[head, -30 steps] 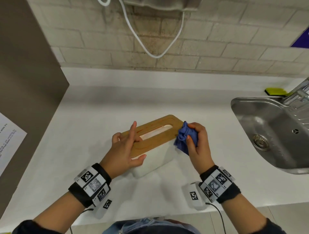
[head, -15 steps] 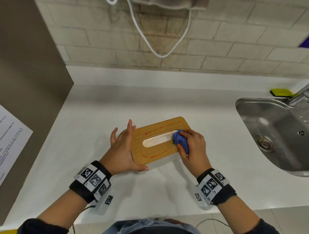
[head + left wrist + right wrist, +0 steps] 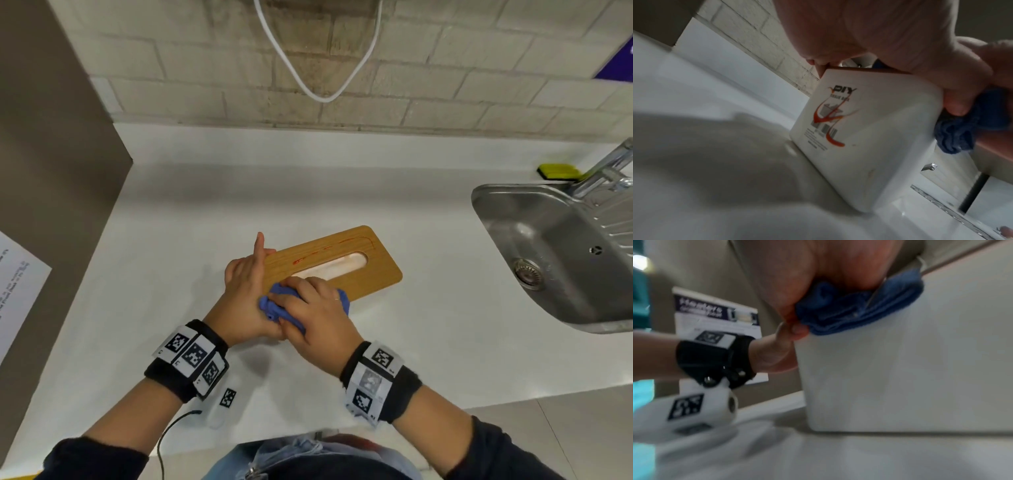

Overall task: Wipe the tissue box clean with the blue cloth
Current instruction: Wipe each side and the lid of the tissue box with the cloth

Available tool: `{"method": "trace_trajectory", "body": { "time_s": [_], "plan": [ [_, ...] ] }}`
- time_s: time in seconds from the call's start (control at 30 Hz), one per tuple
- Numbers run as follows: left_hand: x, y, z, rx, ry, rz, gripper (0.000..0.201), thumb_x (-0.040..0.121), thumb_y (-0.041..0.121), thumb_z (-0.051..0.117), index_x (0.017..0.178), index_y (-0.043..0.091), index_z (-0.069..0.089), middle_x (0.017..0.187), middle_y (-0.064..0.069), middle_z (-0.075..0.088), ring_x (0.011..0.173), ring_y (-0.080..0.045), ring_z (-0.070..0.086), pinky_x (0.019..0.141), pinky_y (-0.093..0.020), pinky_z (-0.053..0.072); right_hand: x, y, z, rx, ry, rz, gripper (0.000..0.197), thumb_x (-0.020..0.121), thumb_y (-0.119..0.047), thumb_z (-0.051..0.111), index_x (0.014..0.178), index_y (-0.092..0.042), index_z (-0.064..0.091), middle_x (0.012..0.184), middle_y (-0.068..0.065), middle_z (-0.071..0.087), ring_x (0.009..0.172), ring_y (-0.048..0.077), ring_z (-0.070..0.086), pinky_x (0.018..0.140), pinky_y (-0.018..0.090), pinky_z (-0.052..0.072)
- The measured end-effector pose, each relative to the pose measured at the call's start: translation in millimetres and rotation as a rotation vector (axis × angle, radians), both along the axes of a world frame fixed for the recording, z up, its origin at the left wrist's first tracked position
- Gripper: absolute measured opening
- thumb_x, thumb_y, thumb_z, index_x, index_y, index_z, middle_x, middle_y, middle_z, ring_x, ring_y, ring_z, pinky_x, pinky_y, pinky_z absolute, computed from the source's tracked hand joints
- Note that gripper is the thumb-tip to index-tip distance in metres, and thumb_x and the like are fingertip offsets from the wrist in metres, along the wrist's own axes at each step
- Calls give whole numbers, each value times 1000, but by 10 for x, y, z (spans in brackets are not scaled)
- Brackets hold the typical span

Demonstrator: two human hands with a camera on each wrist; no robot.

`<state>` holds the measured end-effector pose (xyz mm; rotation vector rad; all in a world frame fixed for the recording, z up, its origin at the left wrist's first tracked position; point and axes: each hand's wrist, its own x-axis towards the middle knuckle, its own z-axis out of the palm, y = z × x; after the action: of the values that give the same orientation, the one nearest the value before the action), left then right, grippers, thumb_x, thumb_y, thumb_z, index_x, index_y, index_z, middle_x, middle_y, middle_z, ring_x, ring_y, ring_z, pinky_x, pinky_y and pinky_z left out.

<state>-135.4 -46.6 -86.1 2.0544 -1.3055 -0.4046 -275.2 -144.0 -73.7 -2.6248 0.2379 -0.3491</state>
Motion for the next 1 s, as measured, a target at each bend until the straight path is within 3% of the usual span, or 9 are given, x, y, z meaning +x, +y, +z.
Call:
{"method": "trace_trajectory", "body": {
  "time_s": [0.07,0.17,0.33,0.4,0.47,0.53,0.7,0.87,1.0],
  "plan": [
    [-12,-6,-5,0,-26,11,144,42,60,73,139,26,-27,141,-4,35,127,-16,31,106,-30,8,-60,-111,10,-30,18,73,35,81,-24,47,113,-21,61,120,6,59,104,28,48,88,38,34],
    [-15,-5,10,20,-33,19,146,38,67,72,139,28,-27,140,-3,36,126,-20,32,104,-30,9,-222,-392,10,-27,25,77,32,78,-19,45,106,-20,60,117,8,61,102,31,50,86,43,39],
    [-6,-4,27,43,-17,8,149,38,67,76,137,31,-30,140,-2,33,129,-21,27,108,-34,7,-561,-968,-28,-77,-6,-173,28,79,-19,42,102,-20,57,109,8,62,102,24,45,89,32,31],
    [-10,-14,31,50,-22,4,150,37,68,75,138,29,-29,140,-3,33,129,-21,28,108,-34,7,-552,-958,-22,-76,-31,-283,28,81,-23,42,101,-17,60,107,7,61,99,23,47,87,29,31],
    [-20,-24,30,59,-26,5,149,37,68,73,140,25,-26,140,-4,34,128,-22,29,108,-34,9,-426,-759,-31,-57,-53,-312,30,81,-27,42,96,-13,63,102,9,61,96,23,46,86,34,35],
    [-23,-30,23,52,-41,12,147,38,67,71,142,20,-22,140,-5,35,126,-22,32,106,-33,10,-217,-418,-31,-26,-37,-232,33,78,-29,43,97,-12,64,100,10,59,96,28,48,83,42,39],
    [17,33,44,42,-59,-45,143,42,60,73,143,15,-18,143,-9,33,124,-19,32,106,-31,10,-34,56,-24,16,-35,54,29,79,-24,46,102,-15,63,106,6,61,97,24,45,86,30,30],
    [23,47,74,65,-36,-32,148,38,65,76,142,22,-21,142,-4,33,128,-21,31,110,-36,11,-438,-542,-8,-56,10,112,26,75,-20,48,98,-23,58,105,6,62,96,19,44,85,24,26],
    [47,60,65,92,-16,-32,149,39,65,78,141,27,-23,145,-2,30,132,-22,25,111,-35,8,-761,-1204,155,-133,133,-130,24,73,-26,40,84,-20,61,93,5,61,86,30,54,77,38,42]
  ]
}}
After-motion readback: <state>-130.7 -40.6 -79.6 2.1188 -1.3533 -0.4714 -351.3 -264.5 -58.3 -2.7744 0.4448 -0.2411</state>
